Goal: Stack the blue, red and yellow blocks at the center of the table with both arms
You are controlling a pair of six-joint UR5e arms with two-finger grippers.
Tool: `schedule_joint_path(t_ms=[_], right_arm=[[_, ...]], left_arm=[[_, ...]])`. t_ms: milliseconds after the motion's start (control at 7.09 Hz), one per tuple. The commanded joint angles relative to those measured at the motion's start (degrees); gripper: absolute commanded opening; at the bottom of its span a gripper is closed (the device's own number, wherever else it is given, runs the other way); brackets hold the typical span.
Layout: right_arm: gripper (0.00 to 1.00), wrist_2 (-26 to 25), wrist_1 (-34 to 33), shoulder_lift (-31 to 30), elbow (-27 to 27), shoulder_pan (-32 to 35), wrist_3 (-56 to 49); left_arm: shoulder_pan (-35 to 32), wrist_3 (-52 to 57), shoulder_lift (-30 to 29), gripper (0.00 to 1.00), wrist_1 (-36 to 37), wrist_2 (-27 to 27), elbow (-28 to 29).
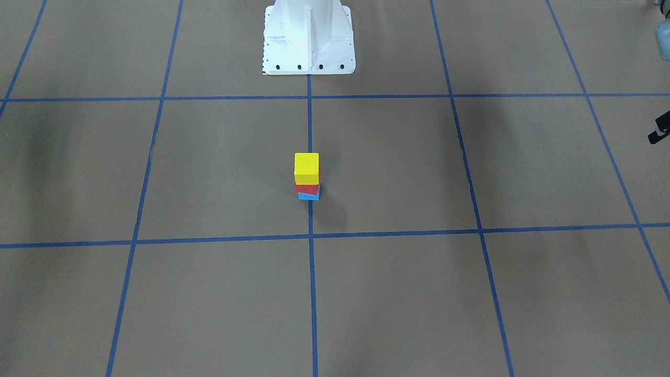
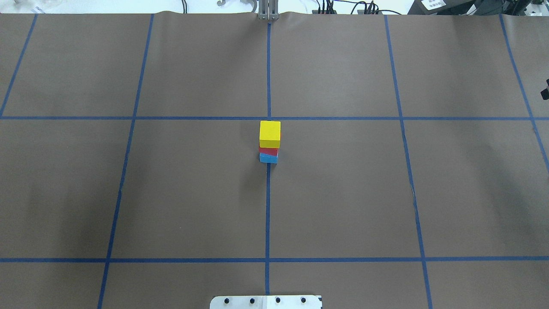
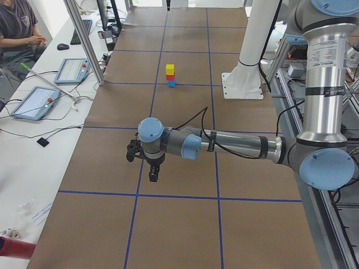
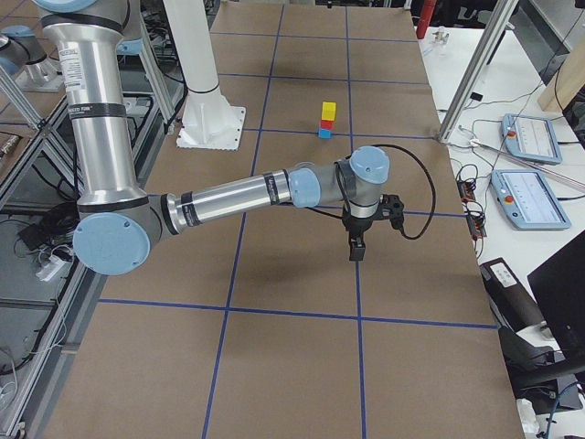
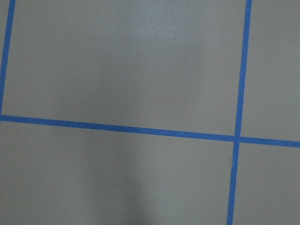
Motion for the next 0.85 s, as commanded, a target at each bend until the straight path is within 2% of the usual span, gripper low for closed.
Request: schedule_joint_path(t_ms=[0,423,705], right_arm=[[1.0,0.1,0.2,0.3,-1.0,-0.1,-0.2],[1.0,0.1,0.4,0.3,-2.1,-0.2,0.2],[1.0,0.3,0.4,0.3,-2.1,-0.2,0.2]], left_arm=[[0.0,-0.4,-0.5,1.0,0.1,0.1,-1.1],[-0.2,-0.4,0.3,1.0,0.2,0.2,-4.2],[-0.2,-0.5,0.3,1.0,0.2,0.2,-4.2]])
